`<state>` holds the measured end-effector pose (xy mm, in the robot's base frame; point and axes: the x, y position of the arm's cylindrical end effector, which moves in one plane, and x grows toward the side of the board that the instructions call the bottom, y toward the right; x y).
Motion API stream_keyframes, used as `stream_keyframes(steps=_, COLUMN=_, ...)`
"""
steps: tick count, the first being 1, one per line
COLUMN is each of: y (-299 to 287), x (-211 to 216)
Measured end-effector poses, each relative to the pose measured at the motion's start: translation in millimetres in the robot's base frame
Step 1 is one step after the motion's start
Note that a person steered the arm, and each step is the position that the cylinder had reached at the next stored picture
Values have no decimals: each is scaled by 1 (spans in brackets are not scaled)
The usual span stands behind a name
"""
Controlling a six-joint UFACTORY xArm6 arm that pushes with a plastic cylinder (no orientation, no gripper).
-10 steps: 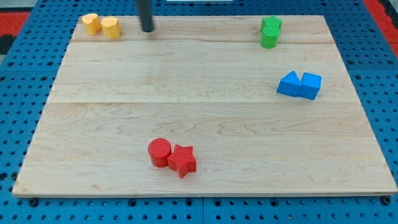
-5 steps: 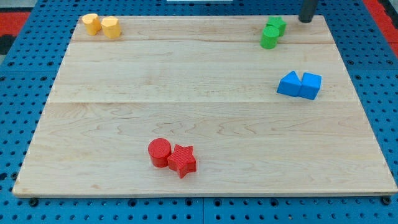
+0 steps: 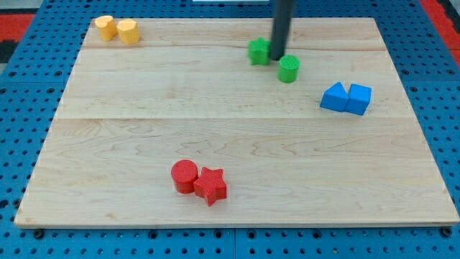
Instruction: Push the green star into hexagon
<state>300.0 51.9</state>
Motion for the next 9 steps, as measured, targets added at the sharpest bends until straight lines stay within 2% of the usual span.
stream_keyframes(steps=1, y=-64, x=-5)
stream_keyframes(steps=2, y=-93, x=-21)
stream_keyframes(steps=3, y=-85, x=-33)
stream_keyframes(steps=4, y=-46, x=-39)
stream_keyframes(steps=5, y=-47, x=-41)
stream_keyframes(steps=6, y=-87, x=-44)
stream_keyframes(steps=8, y=-70, x=-68)
stream_keyframes(steps=9, y=-116, x=-71)
